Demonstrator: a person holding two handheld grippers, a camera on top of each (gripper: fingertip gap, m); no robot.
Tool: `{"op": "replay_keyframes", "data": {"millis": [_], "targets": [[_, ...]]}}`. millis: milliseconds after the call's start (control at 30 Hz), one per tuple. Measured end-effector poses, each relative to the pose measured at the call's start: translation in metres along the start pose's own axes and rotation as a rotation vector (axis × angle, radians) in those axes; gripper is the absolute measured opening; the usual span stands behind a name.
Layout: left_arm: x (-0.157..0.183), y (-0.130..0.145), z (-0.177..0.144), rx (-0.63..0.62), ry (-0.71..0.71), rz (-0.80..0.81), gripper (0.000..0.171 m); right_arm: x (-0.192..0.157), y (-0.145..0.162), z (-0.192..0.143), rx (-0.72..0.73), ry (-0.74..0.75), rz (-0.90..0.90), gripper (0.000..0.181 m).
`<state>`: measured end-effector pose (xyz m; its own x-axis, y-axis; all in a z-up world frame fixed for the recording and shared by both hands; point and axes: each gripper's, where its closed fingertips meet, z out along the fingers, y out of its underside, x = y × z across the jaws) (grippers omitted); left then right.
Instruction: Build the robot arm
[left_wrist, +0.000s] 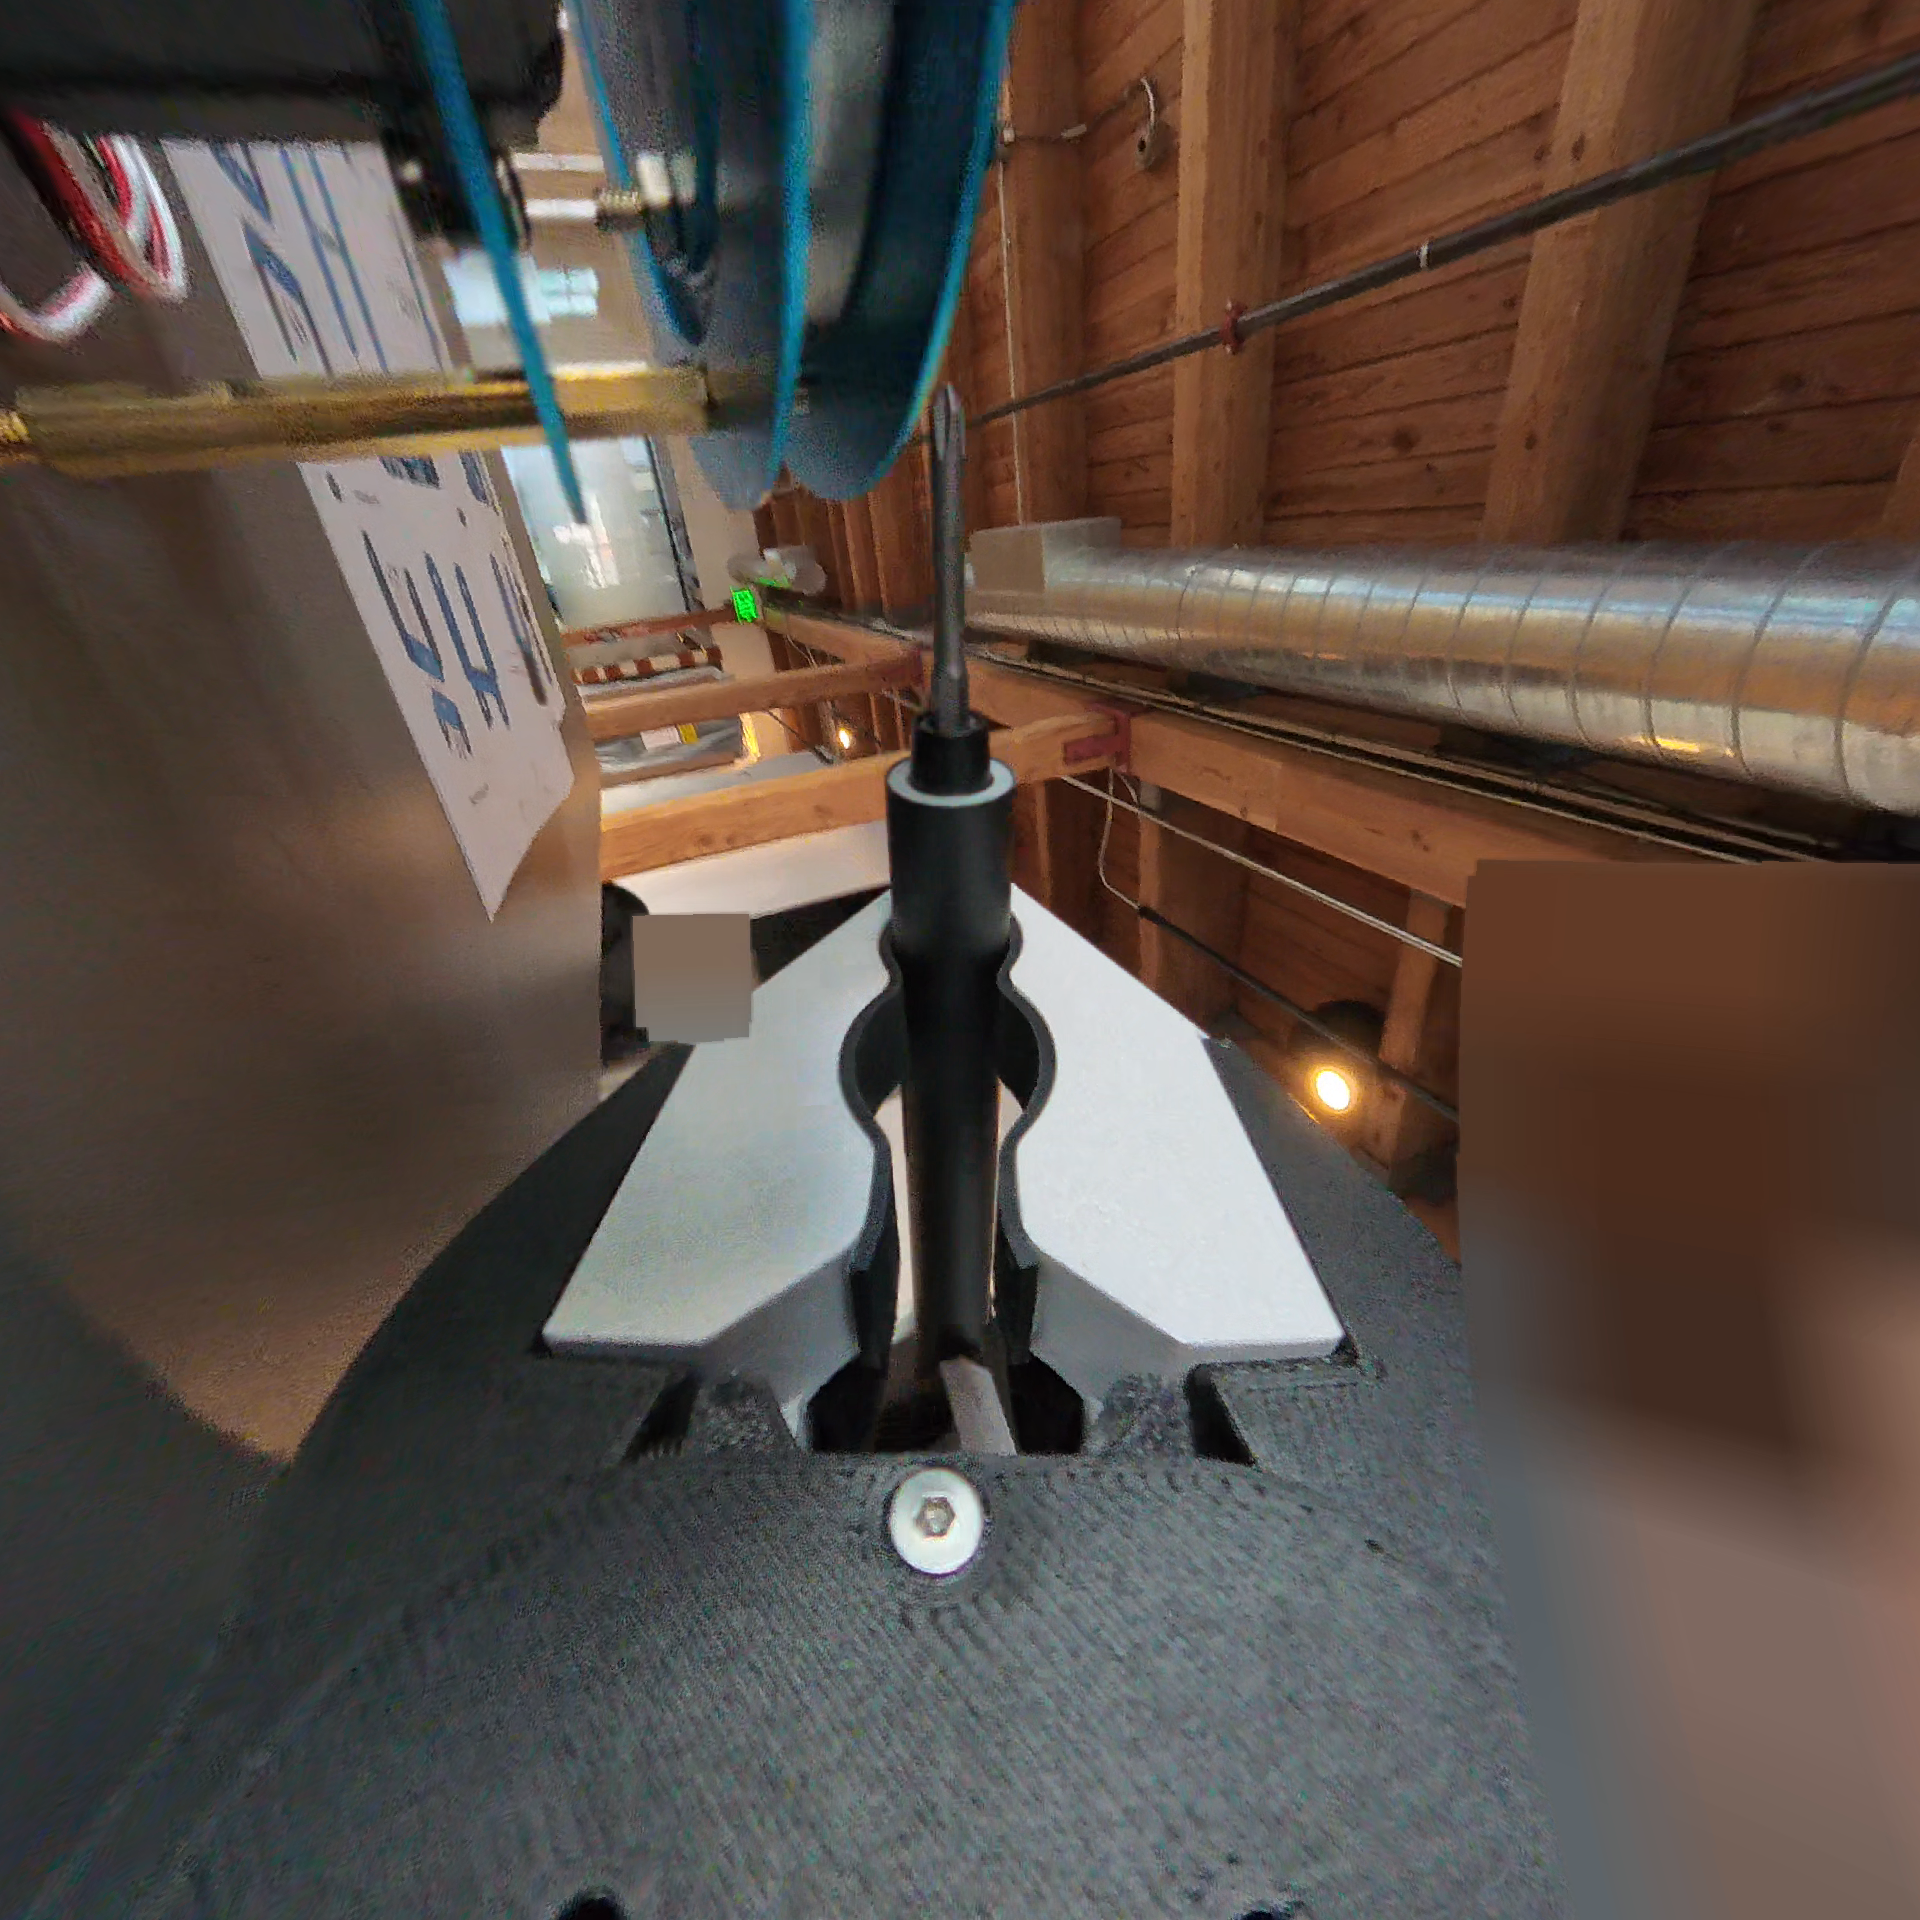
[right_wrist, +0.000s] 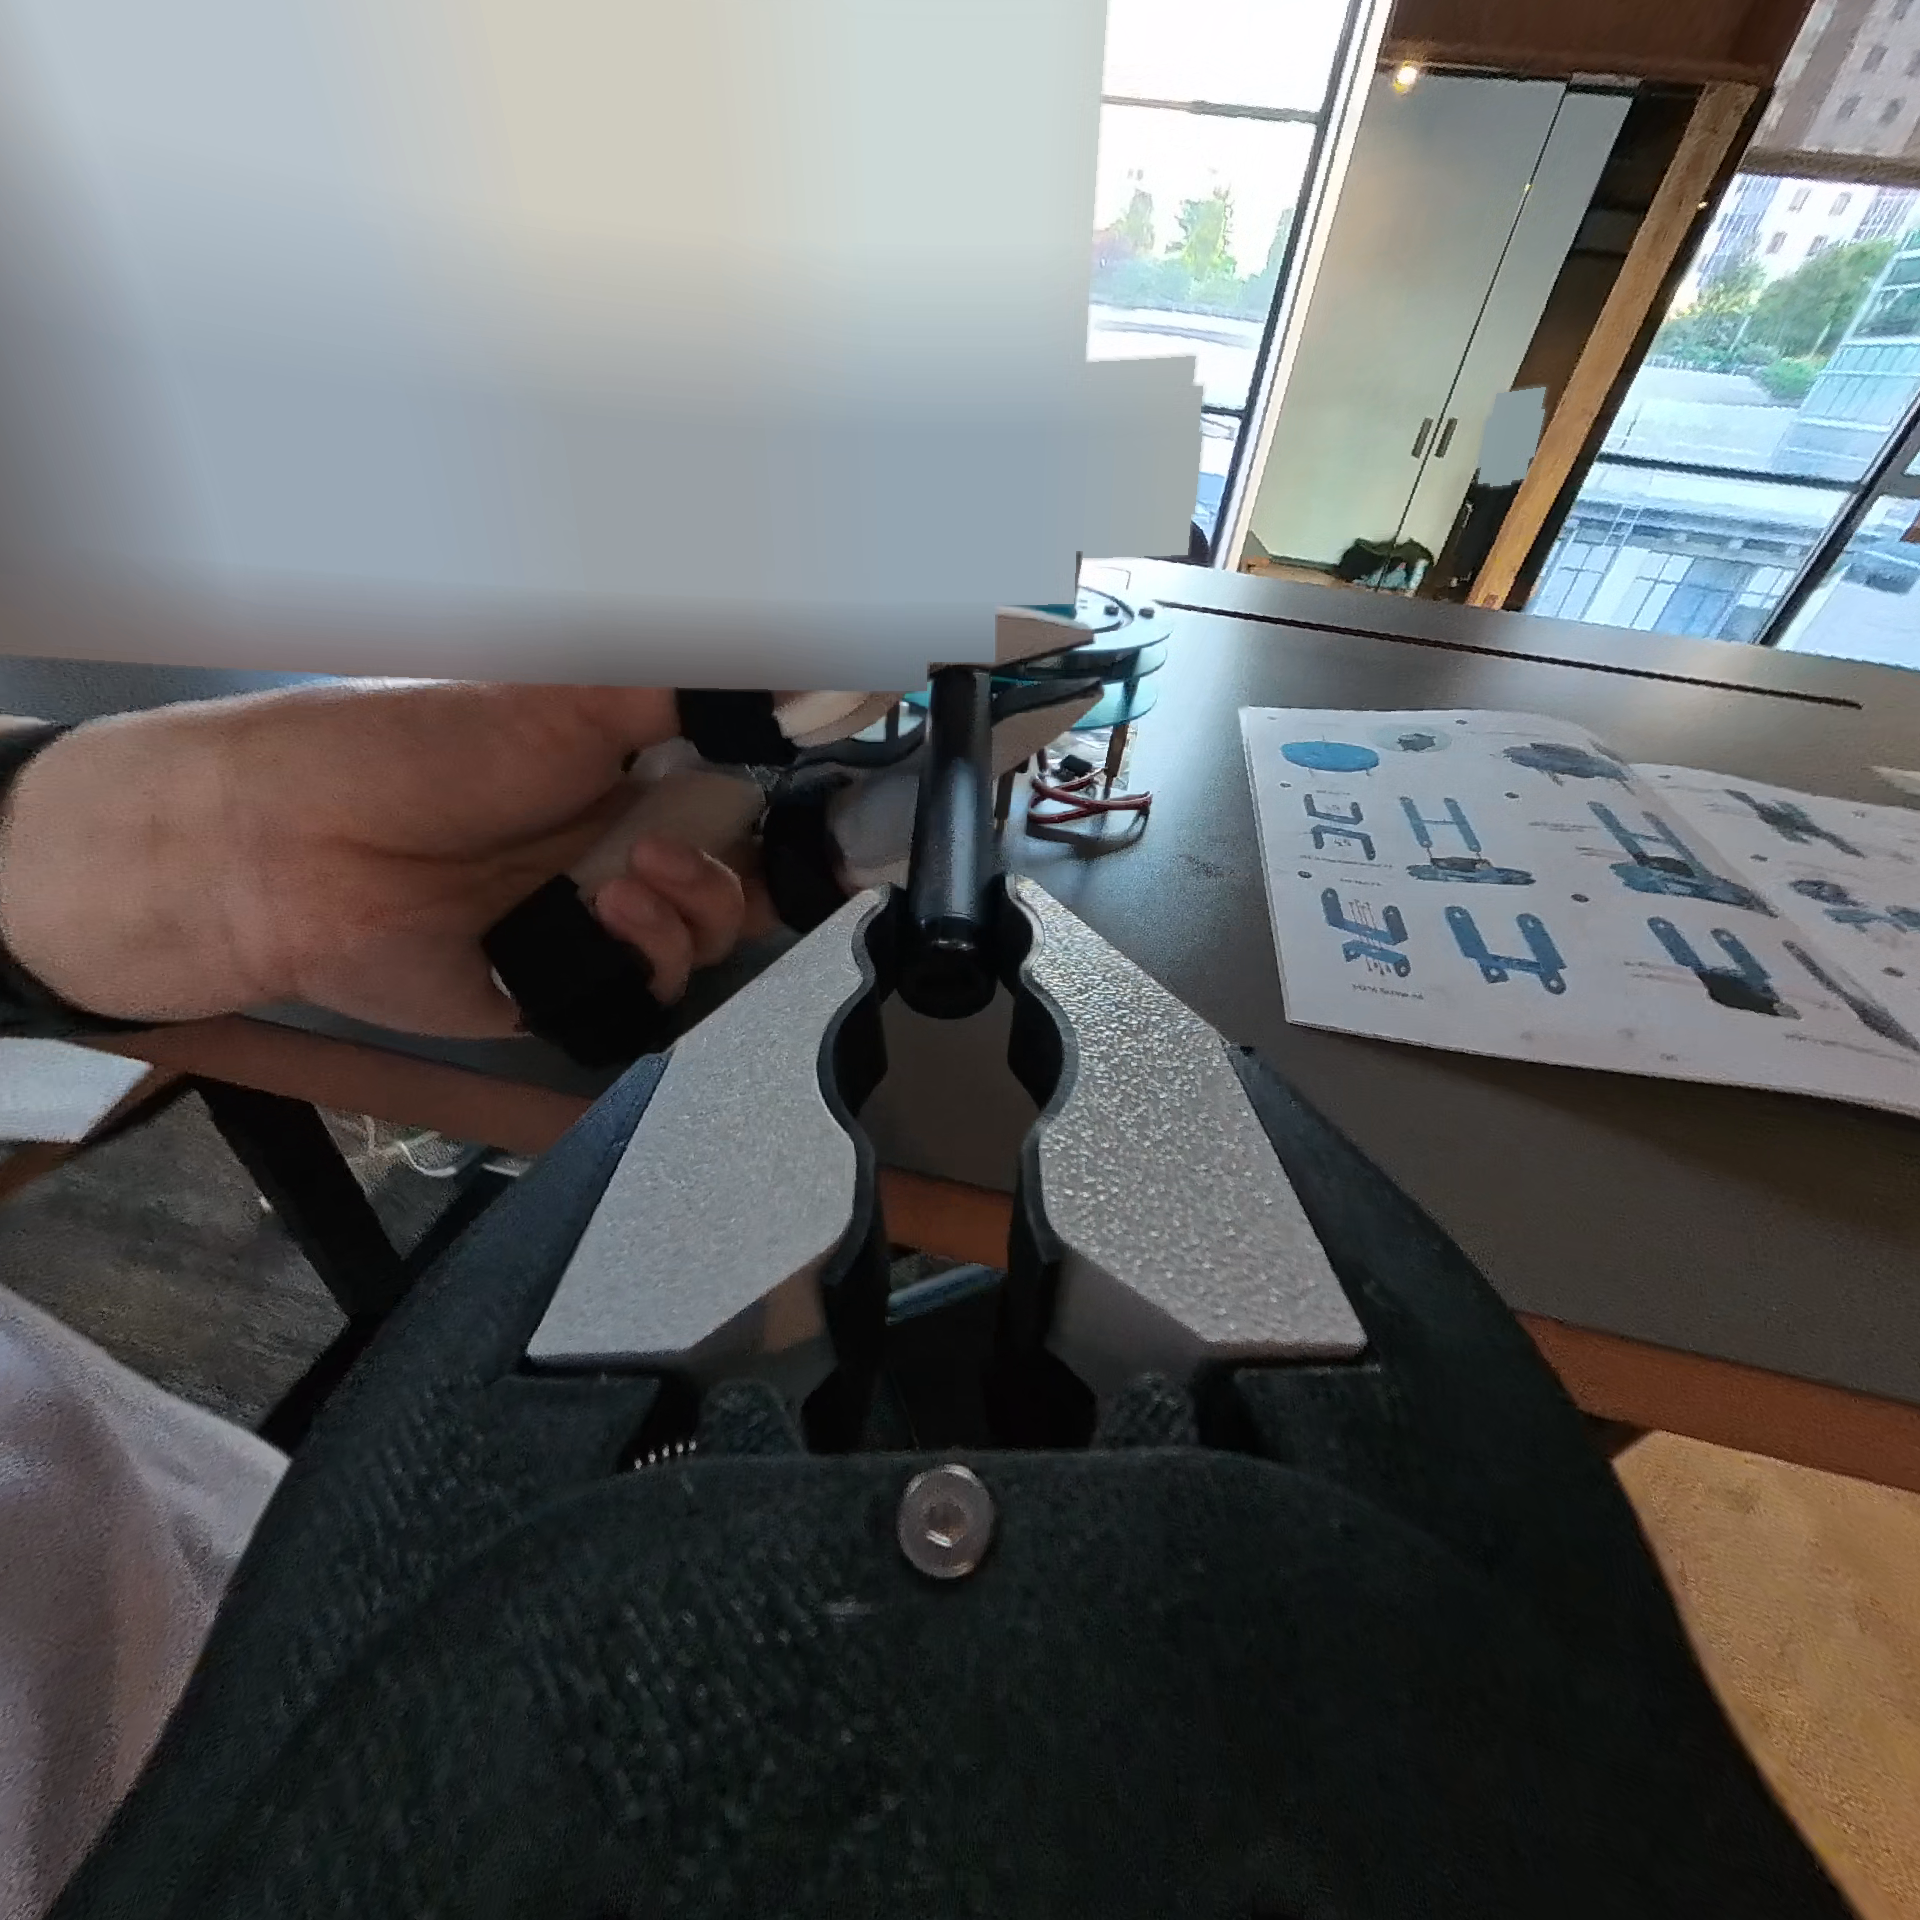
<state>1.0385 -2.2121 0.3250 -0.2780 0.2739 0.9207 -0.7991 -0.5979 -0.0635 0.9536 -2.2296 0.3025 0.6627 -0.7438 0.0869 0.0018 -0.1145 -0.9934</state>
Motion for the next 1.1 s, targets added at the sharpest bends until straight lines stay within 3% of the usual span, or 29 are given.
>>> {"op": "replay_keyframes", "data": {"millis": [333, 533, 1100], "targets": [[0.013, 0.001, 0.006, -0.190, -0.005, 0.221, 0.008, -0.002, 0.001, 0.006, 0.066, 0.095, 0.039, 0.017], [-0.001, -0.010, 0.000, -0.105, -0.001, -0.034, 0.008, -0.003, -0.010, 0.011, 0.060, 0.108, 0.062, 0.016], [0.003, -0.021, -0.004, -0.095, 0.024, -0.015, 0.007, -0.006, -0.007, 0.022, 0.042, 0.121, 0.060, 0.016]]}}
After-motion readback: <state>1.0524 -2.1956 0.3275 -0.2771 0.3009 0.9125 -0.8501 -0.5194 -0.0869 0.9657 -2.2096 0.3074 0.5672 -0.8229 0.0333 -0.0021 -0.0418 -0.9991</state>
